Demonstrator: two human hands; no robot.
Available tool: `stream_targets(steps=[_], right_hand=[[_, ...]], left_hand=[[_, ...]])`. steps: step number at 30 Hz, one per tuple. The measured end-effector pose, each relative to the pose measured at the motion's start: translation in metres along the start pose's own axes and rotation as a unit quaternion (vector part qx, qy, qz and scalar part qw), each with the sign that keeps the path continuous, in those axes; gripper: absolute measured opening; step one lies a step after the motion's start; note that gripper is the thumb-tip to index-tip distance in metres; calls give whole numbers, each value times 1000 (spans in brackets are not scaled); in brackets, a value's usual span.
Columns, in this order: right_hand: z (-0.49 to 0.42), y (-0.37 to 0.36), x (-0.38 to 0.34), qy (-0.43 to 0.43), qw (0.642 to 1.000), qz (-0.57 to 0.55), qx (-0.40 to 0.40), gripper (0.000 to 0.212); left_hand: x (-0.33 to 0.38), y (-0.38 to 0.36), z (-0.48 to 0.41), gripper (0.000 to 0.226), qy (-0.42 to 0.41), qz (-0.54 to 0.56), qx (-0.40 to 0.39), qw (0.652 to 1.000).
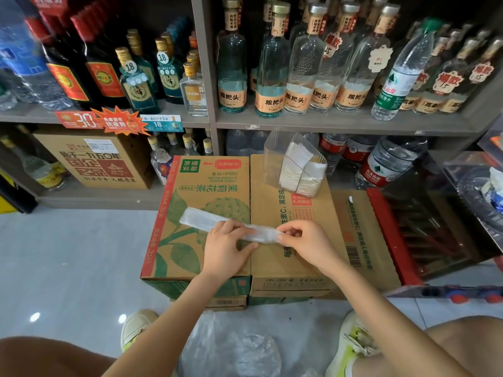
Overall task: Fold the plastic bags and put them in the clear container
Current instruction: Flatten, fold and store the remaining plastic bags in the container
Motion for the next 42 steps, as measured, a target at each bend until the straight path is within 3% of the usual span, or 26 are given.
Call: stream_targets(steps=[3, 6, 9, 12, 17, 23, 28, 37, 40, 42], right_hand=[[1, 7, -9, 11, 998, -66, -18, 17], [3, 14, -9, 16, 988, -154, -17, 28], [1, 13, -1, 9, 976, -215, -21, 49], [-7, -8, -4, -3, 978, -203, -54, 63], [-21, -49, -20, -37, 974, -215, -59, 31], [-24, -58, -20, -43, 975, -218, -29, 20], [-18, -57, -22, -8, 967, -251, -50, 10], [-22, -55, -33, 20, 985, -67, -156, 5], [-28, -59, -37, 26, 984, 16, -177, 6], [-31, -61, -40, 32, 981, 63, -182, 9]], left_hand=[[1, 3, -2, 30, 20, 33, 38, 999], [-4, 9, -2, 17, 122, 129, 47, 983], [-14, 14, 2, 20, 234, 270, 32, 933], [-17, 18, 4, 16, 265, 374, 30, 888], [-15, 21, 7, 11, 243, 426, 14, 871], [-17, 24, 9, 16, 246, 459, 1, 854], [-17, 28, 12, 27, 239, 477, -7, 845], [-29, 40, 9, 53, 267, 541, -17, 798], [-36, 44, 0, 54, 314, 536, 11, 784], [-42, 47, -6, 46, 333, 506, 30, 795]])
Point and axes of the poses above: each hand's wrist, its own z-axis away from the middle knuckle, its own y-axis out of the back of the hand, x = y × z, the point moved 4 cm from there along -z, towards the middle knuckle, and after that the axes turned 6 degrees about z, right-handed, at the moved point
